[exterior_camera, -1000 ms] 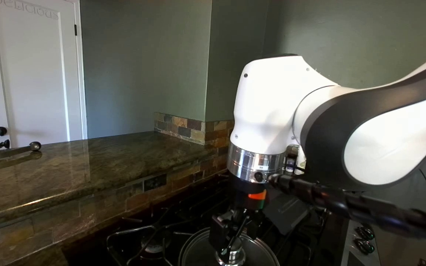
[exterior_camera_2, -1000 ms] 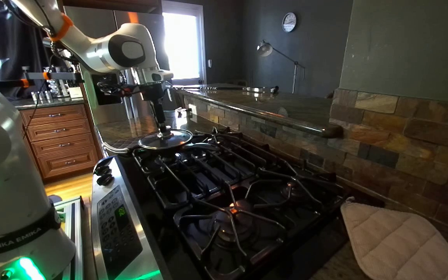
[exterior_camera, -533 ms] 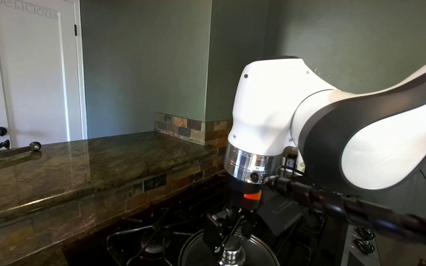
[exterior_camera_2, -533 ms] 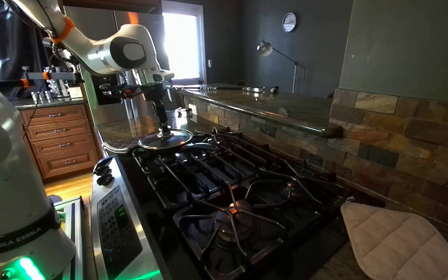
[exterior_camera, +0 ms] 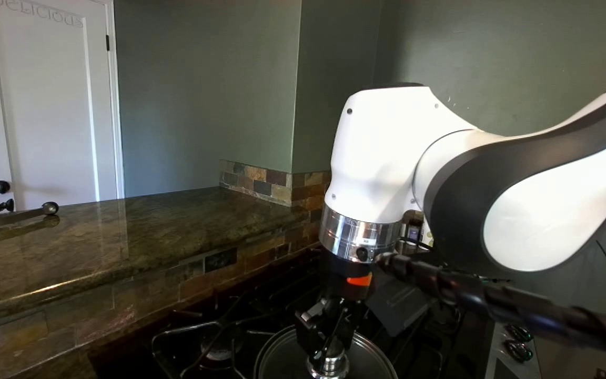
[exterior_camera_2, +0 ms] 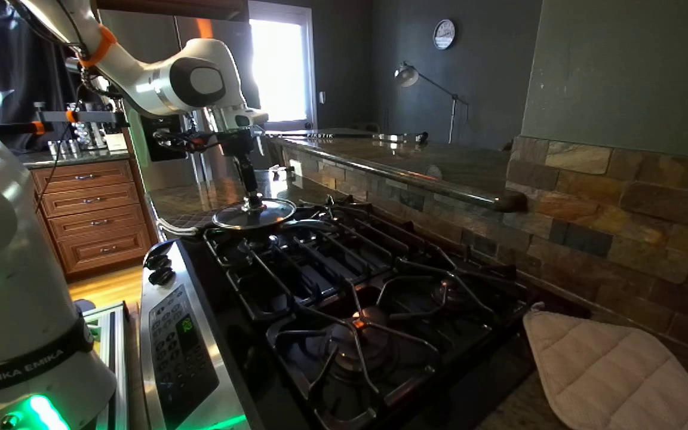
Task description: Take the lid off the pot, then move the pot backwards, then put the lid on it
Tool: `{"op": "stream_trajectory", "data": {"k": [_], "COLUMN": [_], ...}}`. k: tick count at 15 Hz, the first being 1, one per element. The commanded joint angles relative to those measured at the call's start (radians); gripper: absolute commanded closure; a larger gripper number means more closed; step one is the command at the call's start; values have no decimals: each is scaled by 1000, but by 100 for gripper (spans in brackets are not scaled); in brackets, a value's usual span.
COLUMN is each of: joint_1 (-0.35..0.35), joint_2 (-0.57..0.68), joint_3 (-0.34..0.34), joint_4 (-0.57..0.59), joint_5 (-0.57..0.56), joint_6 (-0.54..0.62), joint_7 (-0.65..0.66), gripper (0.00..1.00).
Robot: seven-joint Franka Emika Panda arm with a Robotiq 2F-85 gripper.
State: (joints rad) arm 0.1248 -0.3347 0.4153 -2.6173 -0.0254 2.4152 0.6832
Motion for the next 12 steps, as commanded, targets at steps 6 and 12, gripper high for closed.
{"op": "stream_trajectory", "data": {"k": [6,12], "joint_1": [17,24], "joint_2": [-23,-104], "joint_3": [-16,-44], "joint_4": [-15,-37], "joint_5": [-16,7], "joint_6": [16,-11], "joint_7": [19,9], "gripper": [77,77]}}
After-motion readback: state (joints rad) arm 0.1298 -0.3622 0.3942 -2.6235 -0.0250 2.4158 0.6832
